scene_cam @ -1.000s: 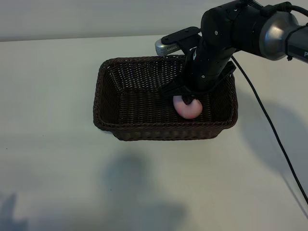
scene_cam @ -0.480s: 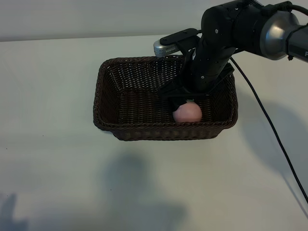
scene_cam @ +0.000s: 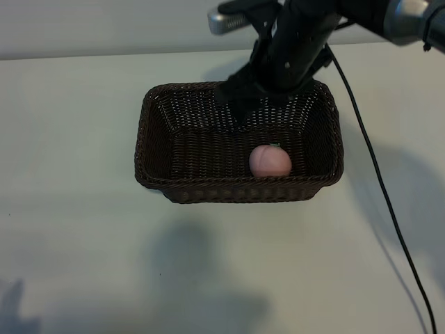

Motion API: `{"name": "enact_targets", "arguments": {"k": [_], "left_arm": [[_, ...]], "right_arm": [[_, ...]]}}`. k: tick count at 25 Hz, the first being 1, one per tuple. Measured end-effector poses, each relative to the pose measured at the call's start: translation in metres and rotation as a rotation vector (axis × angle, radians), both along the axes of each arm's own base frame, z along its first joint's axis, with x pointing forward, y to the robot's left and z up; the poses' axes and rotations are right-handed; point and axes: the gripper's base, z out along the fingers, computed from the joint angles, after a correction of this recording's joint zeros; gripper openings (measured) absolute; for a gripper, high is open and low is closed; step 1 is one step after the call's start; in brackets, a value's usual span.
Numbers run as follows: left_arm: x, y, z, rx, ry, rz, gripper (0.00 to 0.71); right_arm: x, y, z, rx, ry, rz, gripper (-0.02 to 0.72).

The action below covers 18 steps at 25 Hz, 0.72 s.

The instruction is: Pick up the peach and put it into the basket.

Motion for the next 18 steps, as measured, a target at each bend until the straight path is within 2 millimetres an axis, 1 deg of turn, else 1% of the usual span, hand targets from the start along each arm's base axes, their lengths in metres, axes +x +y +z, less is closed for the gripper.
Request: {"name": "enact_targets", "arguments": {"k": [3, 5, 7, 8, 10, 11, 15, 18], "left_arm": [[0.0, 0.0, 0.0, 0.0, 0.0, 0.0, 0.592], [0.0, 0.0, 0.0, 0.0, 0.0, 0.0, 0.592], [0.0, 0.0, 0.0, 0.0, 0.0, 0.0, 0.592], [0.0, 0.0, 0.0, 0.0, 0.0, 0.0, 0.592], [0.0, 0.0, 0.0, 0.0, 0.0, 0.0, 0.592], [0.0, 0.0, 0.0, 0.0, 0.0, 0.0, 0.592], [0.0, 0.0, 0.0, 0.0, 0.0, 0.0, 0.592], [0.0, 0.0, 0.0, 0.0, 0.0, 0.0, 0.592]], "right_arm": [[0.002, 0.0, 0.012, 0.007, -0.013, -0.001, 0.585], [0.005, -0.006, 0.015, 0.009, -0.016, -0.015, 0.585], [0.01, -0.019, 0.017, 0.006, -0.01, -0.047, 0.585], [0.014, -0.029, 0.017, 0.002, -0.004, -0.071, 0.585], [0.022, -0.055, 0.016, -0.011, 0.008, -0.12, 0.584], [0.027, -0.071, 0.016, -0.023, 0.012, -0.148, 0.584], [0.04, -0.144, 0.015, -0.081, 0.022, -0.292, 0.584], [0.044, -0.202, 0.014, -0.117, 0.02, -0.415, 0.584]]}}
